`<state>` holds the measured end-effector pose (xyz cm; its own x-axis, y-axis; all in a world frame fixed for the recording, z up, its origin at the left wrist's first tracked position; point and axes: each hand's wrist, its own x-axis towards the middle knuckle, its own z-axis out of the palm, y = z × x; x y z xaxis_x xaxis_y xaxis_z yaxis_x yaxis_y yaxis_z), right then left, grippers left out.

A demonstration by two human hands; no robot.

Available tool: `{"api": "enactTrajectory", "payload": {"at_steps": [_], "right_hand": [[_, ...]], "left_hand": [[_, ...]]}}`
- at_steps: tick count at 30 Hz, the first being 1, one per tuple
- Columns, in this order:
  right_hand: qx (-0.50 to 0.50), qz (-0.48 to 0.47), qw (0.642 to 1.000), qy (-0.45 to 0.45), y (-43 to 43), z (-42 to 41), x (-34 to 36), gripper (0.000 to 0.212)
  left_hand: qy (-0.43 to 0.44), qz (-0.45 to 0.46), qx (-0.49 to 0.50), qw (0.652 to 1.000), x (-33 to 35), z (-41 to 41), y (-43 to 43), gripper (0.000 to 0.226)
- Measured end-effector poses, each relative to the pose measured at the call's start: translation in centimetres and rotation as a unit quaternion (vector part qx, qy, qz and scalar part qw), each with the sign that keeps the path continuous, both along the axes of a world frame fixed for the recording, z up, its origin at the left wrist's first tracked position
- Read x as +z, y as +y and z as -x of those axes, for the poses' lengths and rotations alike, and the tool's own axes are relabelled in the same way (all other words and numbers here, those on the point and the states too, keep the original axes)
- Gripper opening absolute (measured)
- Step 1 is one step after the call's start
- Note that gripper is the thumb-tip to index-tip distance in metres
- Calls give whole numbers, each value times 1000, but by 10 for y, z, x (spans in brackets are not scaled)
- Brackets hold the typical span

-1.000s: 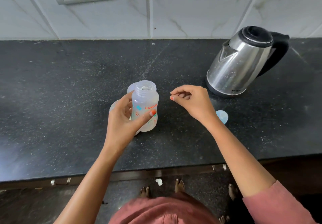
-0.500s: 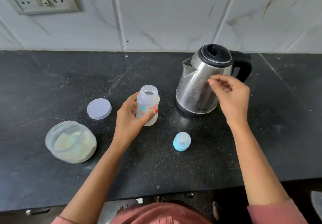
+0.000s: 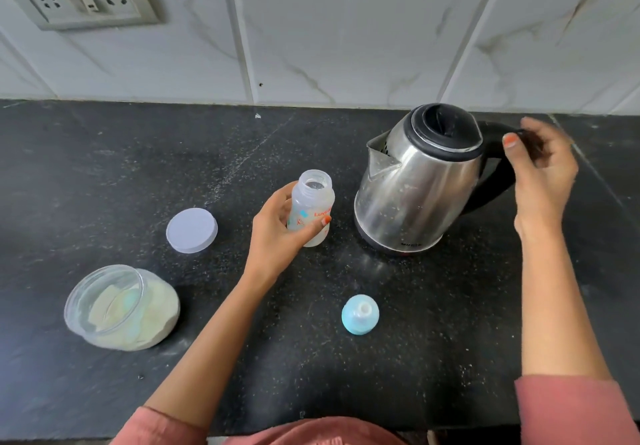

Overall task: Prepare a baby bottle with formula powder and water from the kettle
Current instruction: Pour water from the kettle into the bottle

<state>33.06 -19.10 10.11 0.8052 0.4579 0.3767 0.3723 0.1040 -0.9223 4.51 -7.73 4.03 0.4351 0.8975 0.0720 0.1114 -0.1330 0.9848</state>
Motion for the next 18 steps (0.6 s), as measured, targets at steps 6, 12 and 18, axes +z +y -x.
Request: {"api": "enactTrajectory", "payload": {"at_steps": [6, 12, 18], "right_hand": [[90, 47, 994, 47, 3, -28, -7, 34], [222, 26, 969, 103, 8, -42, -15, 52], [235, -21, 963, 133, 14, -48, -22, 48]], "left_hand": [[5, 12, 3, 1000, -5, -11, 11, 57], [10, 16, 2, 1000, -8, -20, 15, 57], [15, 8, 2, 1000, -11, -25, 19, 56]]}}
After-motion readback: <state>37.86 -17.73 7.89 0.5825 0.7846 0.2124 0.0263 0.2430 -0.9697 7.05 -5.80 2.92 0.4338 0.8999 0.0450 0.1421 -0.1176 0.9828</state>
